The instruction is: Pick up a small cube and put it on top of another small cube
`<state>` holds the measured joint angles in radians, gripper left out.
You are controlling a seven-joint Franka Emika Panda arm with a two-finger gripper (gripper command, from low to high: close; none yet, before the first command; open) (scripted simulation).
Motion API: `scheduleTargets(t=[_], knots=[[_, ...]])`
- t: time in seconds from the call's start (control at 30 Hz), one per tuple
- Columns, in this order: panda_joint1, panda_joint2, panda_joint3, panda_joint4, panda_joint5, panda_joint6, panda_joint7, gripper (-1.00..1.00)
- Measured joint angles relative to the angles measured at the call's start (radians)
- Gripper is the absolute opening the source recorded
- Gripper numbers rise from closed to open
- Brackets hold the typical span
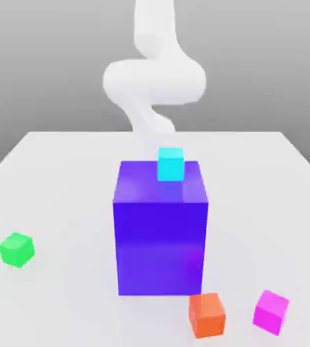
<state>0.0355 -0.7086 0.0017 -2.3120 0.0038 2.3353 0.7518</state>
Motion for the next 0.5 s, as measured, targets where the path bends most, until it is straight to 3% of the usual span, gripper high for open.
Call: scheduleTargets(t=[0.5], knots=[[0.176,0.55,0.055,-0.072,0.017,0.212,-0.286,0.0]])
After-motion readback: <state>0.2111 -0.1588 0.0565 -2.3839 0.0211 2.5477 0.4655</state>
